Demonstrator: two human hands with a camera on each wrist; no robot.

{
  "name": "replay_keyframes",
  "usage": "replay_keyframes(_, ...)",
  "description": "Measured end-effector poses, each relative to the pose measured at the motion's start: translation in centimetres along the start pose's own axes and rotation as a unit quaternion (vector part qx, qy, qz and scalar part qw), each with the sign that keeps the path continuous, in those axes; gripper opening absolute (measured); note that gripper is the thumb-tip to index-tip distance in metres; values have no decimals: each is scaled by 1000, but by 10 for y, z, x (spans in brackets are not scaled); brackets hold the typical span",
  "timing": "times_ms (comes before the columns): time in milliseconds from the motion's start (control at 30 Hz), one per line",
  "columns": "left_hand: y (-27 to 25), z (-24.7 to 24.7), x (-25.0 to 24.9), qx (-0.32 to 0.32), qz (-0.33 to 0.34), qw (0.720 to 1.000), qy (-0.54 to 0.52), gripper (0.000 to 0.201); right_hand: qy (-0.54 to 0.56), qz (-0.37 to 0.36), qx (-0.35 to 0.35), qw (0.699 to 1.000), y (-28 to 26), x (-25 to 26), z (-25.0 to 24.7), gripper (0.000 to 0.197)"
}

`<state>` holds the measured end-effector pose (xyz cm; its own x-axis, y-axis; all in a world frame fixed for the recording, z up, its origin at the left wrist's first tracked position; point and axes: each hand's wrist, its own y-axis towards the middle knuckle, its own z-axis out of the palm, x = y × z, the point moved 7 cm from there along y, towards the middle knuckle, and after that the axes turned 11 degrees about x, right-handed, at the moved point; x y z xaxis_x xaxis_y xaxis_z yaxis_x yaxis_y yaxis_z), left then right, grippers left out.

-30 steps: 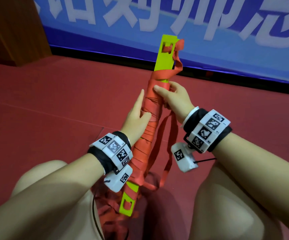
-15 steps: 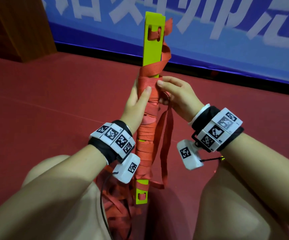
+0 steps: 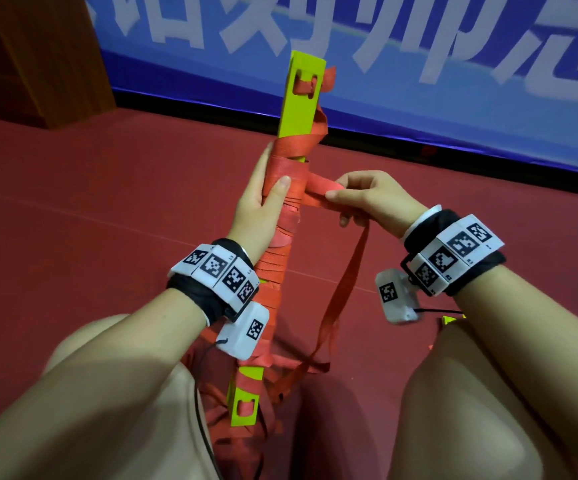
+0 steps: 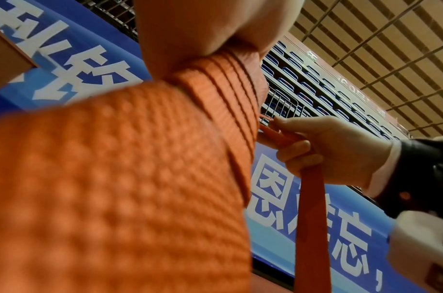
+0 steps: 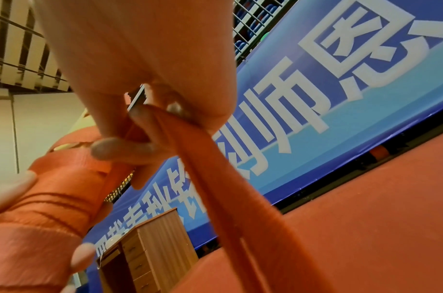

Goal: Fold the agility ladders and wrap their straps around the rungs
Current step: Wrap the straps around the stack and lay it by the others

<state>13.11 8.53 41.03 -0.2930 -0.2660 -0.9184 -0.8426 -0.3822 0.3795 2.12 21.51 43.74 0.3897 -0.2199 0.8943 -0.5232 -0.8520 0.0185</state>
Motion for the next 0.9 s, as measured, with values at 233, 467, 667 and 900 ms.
replay_keyframes(233,1,8,2,14,-9,999,37,55,6,-17,-128,992,-1,3,-17,21)
replay_keyframes(467,0,13,9,-3,-27,997,79,55,114,-7,-113,987,-5,5,6,8)
replay_keyframes(667,-2,15,11,-19,-50,996,65,56,159,-5,-111,981,-4,-1,12,20)
replay_keyframes(900,-1,19,18,-20,-60,996,55,56,173,-15,-152,973,-3,-6,26,18)
